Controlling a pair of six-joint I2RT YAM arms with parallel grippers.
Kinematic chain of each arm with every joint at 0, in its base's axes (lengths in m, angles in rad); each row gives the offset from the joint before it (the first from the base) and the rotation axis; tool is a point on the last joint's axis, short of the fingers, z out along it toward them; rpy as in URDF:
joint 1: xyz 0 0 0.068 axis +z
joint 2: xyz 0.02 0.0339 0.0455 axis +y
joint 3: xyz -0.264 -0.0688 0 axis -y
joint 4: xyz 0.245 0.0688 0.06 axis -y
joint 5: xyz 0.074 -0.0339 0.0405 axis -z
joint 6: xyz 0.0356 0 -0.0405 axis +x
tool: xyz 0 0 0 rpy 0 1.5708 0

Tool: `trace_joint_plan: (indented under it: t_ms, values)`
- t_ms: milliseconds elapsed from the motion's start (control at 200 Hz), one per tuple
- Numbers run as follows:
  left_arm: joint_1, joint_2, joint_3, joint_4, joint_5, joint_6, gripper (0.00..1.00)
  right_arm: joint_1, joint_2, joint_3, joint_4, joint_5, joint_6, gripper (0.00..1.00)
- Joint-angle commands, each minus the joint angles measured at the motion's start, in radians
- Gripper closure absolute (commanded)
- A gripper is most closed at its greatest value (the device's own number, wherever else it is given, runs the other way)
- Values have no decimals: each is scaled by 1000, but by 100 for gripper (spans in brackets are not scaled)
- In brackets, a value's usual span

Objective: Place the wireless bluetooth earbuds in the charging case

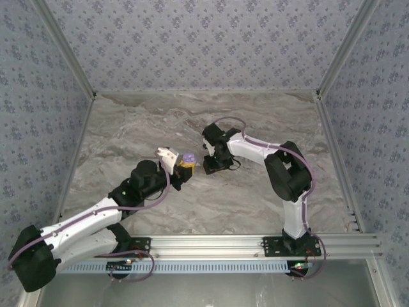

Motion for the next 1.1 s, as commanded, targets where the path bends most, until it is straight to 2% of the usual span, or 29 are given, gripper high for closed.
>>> trace_joint_plan:
  t_ms: [0,605,1099]
  values:
    - [-5,0,19,28,8,-10,77,5,29,38,-47,-14,-19,61]
    - [-5,-3,17,25,3,-8,77,16,81,77,-71,-21,-24,63]
    - [-5,-5,15,23,2,-7,77,35,123,94,-96,30,-25,65]
